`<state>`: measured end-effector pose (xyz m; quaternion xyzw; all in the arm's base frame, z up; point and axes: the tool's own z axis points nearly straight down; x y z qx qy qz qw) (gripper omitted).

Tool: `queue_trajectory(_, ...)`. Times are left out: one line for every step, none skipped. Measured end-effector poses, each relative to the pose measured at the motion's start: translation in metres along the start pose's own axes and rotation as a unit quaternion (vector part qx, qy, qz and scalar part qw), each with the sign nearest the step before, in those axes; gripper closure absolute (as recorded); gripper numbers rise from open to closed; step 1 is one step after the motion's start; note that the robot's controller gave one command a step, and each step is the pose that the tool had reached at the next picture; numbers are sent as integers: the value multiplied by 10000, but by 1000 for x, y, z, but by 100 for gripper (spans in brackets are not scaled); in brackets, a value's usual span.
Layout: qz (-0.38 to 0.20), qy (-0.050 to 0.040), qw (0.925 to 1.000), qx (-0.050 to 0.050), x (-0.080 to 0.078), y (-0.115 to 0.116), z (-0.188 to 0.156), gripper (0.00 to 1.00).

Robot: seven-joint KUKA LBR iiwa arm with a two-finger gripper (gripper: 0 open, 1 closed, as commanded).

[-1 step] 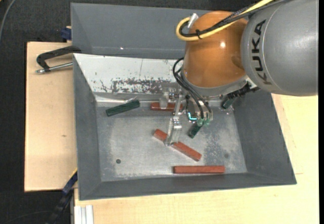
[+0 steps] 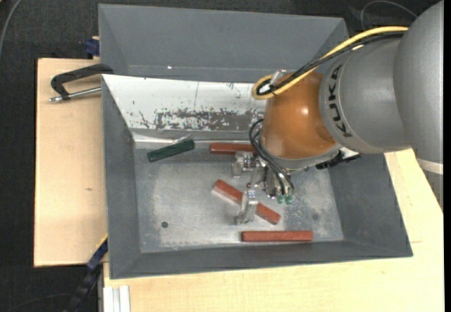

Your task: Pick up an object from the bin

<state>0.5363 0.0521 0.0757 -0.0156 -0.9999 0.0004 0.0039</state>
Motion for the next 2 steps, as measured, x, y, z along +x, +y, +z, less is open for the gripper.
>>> queue_trajectory(-7,-39,10000,-15,-2,2,-4,100)
queue_trajectory(-230,-79,9997,-9,-2,-18,-162,100)
